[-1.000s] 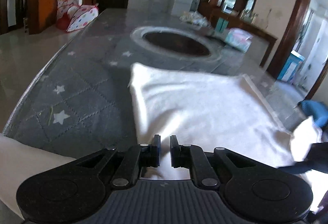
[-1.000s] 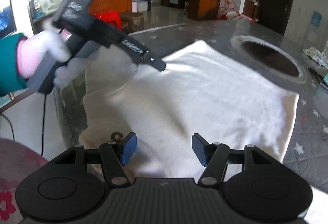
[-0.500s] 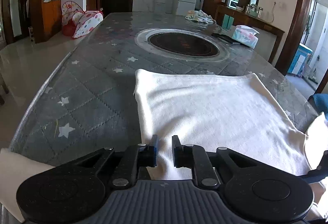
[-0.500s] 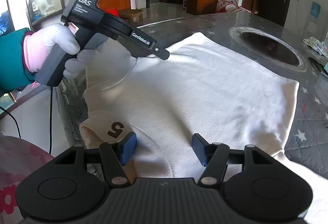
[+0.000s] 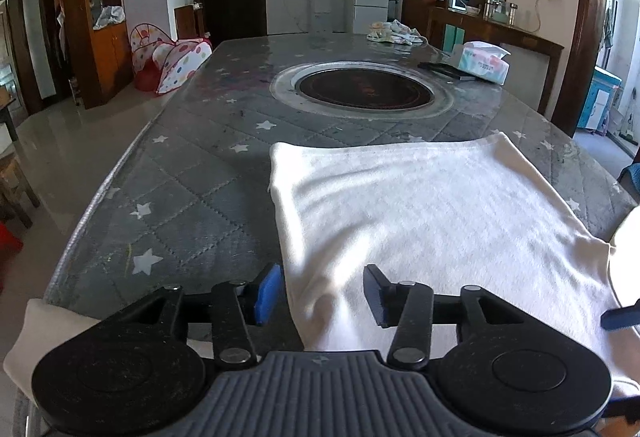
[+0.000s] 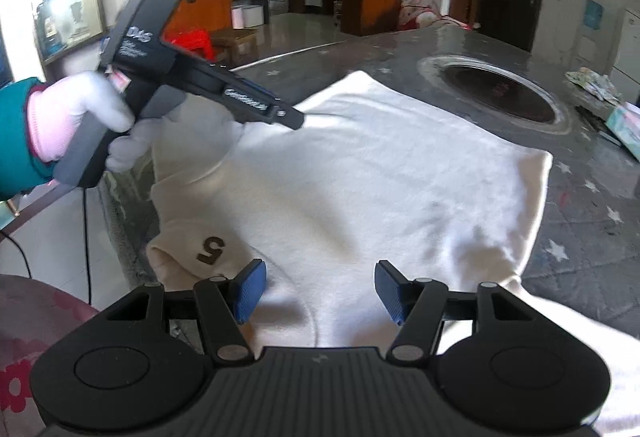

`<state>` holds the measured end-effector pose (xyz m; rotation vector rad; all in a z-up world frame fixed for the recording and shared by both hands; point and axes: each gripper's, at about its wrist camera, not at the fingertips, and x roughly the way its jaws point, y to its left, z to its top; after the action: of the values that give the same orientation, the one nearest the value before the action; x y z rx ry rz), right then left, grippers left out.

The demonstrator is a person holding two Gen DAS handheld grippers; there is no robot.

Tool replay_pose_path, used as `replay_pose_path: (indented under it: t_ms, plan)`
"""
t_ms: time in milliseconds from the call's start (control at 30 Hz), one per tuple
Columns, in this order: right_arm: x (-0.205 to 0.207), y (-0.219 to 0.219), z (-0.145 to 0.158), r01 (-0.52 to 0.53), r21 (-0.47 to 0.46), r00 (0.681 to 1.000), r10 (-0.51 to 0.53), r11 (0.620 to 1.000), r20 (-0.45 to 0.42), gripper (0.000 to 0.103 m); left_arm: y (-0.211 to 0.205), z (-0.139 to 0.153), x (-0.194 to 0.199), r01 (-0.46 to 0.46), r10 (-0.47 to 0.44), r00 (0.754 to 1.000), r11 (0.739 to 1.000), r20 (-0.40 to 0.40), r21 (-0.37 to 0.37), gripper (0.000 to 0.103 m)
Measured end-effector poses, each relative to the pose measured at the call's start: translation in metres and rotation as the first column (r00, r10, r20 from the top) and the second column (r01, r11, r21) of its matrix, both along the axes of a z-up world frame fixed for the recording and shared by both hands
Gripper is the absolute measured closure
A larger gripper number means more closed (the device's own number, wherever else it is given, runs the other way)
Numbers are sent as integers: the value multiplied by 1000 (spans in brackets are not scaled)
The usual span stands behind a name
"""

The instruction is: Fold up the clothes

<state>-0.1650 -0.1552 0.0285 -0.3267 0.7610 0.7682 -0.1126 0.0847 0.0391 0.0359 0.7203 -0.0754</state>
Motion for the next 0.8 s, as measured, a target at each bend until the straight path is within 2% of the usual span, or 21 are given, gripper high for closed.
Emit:
replay_pose_path:
  t_ms: [433, 633, 800]
  plan:
    - [-18, -8, -6, 42, -6, 999, -42, 999, 28, 43, -25, 2, -29, 17, -21, 999, 995, 39, 97, 46]
    - [-30, -13, -4, 82, 17, 995, -82, 997, 57, 44, -34, -1, -46, 18, -24, 999, 992, 42, 128, 44]
    - [-35, -12, -11, 88, -1, 995, -88, 996, 49, 44, -40, -3, -58, 19, -25, 999, 990, 43, 139, 41]
